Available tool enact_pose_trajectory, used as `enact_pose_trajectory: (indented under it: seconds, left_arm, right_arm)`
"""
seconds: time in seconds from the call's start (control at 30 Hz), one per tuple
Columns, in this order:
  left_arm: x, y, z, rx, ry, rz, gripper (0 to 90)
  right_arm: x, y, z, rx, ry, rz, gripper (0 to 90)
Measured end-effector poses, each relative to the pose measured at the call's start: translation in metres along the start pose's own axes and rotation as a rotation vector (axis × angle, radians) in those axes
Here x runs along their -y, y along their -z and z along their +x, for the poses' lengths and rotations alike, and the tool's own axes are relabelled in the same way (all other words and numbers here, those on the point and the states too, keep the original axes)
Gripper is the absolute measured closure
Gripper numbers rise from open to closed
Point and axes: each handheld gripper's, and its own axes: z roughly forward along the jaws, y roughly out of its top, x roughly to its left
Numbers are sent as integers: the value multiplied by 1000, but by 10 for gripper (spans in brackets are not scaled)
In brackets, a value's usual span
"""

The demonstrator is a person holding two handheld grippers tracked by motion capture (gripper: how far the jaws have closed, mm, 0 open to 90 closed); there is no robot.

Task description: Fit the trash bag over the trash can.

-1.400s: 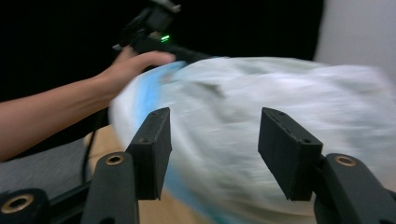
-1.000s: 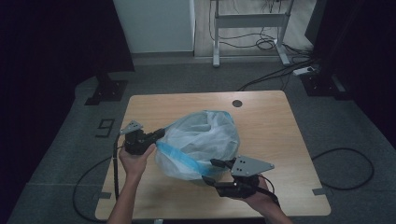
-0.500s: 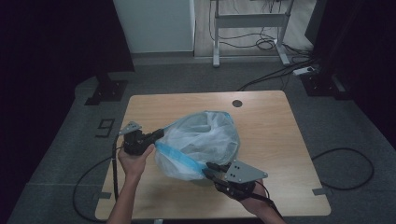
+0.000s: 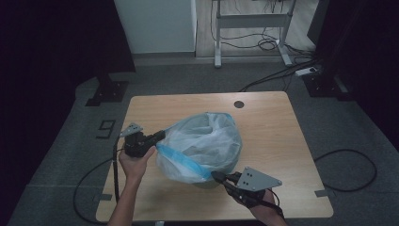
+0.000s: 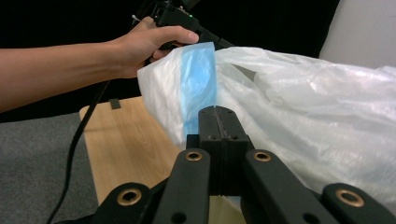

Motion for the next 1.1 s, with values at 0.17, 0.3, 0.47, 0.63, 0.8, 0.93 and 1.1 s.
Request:
enact_pose_trajectory:
  seconds: [0.17,0.3,0.47,0.63,0.8,0.93,1.1]
  left_arm:
    - [1,2,-1,6,-4,-1,893]
    - [3,4,-1,10,-3,-4,892]
    - [3,7,-2,15,-8,-9,892]
    - [1,8,-5,24,-10,-15,891]
    - [1,8,-6,31,-11,-19,892]
    - [0,8,-5,31,-11,-20,892]
    - [2,9,-4,30,-5,-21,891]
  right_arm:
    - [13,4,0,-18,-12,-5,891]
    - [22,3,-3,-21,-39,0,890]
    - [18,10,-1,-7,-46,-53,711]
    - [-3,7,0,-39,-41,-64,616]
    - [-11,-11,-6,-69,-57,-19,576]
    - [-14,-22,-9,-97,-70,12,581]
    - [-12,-24,-2,-74,-16,32,632]
